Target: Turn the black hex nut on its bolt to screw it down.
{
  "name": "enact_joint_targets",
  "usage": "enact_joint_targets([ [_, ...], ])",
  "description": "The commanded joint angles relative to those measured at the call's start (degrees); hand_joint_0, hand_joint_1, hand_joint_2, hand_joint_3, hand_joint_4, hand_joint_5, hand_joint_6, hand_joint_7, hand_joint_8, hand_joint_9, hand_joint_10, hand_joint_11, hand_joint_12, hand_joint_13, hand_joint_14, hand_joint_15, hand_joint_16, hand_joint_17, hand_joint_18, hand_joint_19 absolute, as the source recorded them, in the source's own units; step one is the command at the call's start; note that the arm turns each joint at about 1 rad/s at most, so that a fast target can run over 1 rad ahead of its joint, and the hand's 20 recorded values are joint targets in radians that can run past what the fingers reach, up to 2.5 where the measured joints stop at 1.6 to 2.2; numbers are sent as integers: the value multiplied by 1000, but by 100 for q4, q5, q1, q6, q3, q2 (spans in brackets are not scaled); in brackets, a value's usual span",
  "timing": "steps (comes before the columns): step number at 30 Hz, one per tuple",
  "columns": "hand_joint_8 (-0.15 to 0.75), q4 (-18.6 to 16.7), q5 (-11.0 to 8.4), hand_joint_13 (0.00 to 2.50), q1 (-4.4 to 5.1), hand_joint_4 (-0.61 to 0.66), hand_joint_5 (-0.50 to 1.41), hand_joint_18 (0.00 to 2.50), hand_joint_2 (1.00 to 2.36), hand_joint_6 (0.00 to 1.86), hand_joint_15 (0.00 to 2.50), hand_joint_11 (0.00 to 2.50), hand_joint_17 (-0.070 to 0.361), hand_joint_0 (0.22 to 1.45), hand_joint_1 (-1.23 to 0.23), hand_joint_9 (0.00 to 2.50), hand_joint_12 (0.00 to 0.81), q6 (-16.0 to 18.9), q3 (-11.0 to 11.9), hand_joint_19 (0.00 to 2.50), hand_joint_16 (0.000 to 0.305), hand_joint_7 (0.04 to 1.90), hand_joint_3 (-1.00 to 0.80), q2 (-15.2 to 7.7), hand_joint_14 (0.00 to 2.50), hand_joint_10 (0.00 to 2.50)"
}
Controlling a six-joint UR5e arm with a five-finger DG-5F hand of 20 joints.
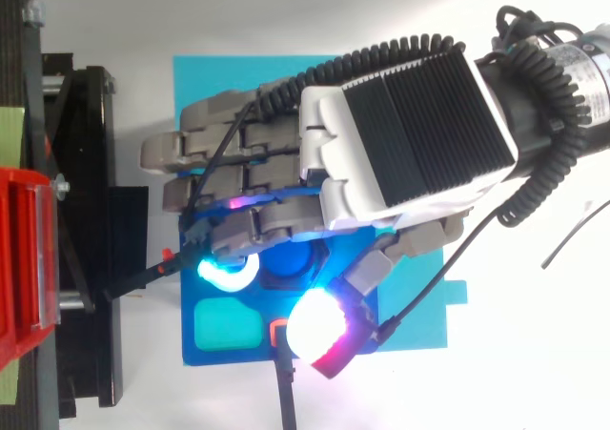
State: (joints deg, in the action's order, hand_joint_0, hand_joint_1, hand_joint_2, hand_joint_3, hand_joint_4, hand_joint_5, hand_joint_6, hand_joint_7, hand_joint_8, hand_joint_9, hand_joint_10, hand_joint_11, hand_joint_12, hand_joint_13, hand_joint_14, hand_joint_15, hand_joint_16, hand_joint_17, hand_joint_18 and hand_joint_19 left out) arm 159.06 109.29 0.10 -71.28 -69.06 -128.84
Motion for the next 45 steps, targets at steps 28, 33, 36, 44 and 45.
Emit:
enact_joint_targets([
  [28, 326, -314, 550, 251, -353, 246, -122, 345, 1000, 627, 0, 200, 125, 512, -448, 483, 362, -9, -91, 207, 56, 997, -500, 0, 0, 7],
  [33, 323, -393, 532, 251, -291, 261, -111, 339, 1000, 545, 0, 201, 125, 512, -447, 479, 363, -9, -82, 207, 56, 1114, -500, 8, 0, 5],
  [36, 324, -437, 514, 250, -203, 266, -108, 341, 1000, 506, 0, 208, 125, 512, -446, 479, 363, -9, 15, 205, 56, 1173, -500, 0, 0, 5],
  [44, 323, -472, 356, 251, -54, 272, -113, 340, 1000, 501, 0, 201, 126, 513, -443, 477, 363, -18, 15, 215, 56, 1137, -500, 0, 0, 5],
  [45, 321, -481, 321, 251, -19, 278, -113, 339, 1000, 501, 0, 197, 126, 513, -443, 476, 363, -27, 15, 207, 56, 1133, -500, 0, 0, 5],
])
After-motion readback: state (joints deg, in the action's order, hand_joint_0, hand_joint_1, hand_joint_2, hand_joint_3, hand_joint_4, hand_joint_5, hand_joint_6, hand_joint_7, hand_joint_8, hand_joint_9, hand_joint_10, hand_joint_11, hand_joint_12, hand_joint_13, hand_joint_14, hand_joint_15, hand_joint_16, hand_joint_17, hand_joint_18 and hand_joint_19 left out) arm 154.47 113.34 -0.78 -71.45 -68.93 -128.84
